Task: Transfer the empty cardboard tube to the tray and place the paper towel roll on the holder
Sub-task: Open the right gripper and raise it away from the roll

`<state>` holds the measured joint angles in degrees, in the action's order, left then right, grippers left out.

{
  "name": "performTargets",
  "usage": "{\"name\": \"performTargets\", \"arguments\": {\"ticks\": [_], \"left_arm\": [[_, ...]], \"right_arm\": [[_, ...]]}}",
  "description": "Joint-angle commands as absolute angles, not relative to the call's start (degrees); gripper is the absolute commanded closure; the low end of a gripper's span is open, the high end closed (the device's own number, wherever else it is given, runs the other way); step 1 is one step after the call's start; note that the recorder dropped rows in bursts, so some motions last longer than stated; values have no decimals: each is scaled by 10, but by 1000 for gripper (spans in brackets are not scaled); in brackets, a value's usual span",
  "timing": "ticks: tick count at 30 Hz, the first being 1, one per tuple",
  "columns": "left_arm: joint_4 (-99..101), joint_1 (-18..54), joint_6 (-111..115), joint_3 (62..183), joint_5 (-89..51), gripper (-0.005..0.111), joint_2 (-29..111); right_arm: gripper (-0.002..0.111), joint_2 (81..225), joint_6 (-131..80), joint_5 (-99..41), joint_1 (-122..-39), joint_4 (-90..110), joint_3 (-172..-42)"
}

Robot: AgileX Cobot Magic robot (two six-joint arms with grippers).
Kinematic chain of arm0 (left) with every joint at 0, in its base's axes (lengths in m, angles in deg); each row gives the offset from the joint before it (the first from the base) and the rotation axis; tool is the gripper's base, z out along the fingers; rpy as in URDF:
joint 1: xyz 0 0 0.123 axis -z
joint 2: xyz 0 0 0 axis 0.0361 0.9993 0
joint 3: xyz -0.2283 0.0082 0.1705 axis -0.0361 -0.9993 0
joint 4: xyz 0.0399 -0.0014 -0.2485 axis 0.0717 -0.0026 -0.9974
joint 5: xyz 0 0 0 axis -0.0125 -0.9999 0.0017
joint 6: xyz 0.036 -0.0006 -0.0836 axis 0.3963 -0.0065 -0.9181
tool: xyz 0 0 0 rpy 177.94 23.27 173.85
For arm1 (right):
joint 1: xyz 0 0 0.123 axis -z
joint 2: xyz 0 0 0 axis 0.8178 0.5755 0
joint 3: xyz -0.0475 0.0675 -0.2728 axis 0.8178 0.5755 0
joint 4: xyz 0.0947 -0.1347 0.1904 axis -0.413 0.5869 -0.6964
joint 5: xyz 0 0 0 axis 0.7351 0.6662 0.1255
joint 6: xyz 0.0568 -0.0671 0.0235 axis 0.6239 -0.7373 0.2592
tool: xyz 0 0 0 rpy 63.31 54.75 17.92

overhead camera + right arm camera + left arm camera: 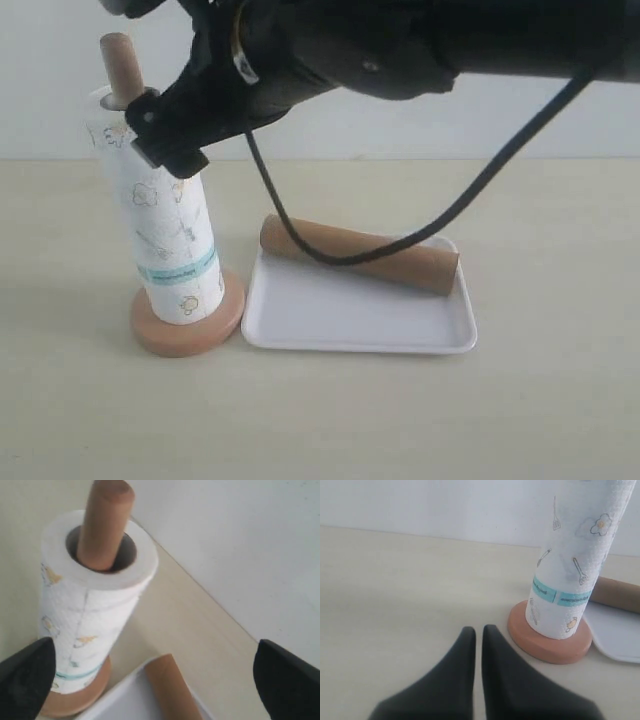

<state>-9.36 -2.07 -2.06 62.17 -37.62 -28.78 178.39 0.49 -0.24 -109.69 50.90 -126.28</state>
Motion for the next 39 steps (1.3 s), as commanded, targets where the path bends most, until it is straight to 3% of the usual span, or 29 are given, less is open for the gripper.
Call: {"name": "performTargets", "arguments": {"ticks": [1, 7, 15, 36, 39], "left_arm": [[-98, -20, -25, 619, -373, 103, -290], [-98, -20, -25, 619, -373, 103, -290], [-98, -20, -25, 619, -373, 103, -290], [-98, -20, -25, 619, -373, 103, -290], [-98, -20, -25, 619, -373, 103, -290]], "right_arm": [[3, 1744, -31, 72, -1097, 511, -1264], [3, 1701, -52, 168, -1097, 511, -1264], [3, 1685, -65, 405, -1097, 565, -1264], [3, 1683, -82, 405, -1097, 605, -1264], [12, 1683, -74, 405, -1097, 603, -1264]]}}
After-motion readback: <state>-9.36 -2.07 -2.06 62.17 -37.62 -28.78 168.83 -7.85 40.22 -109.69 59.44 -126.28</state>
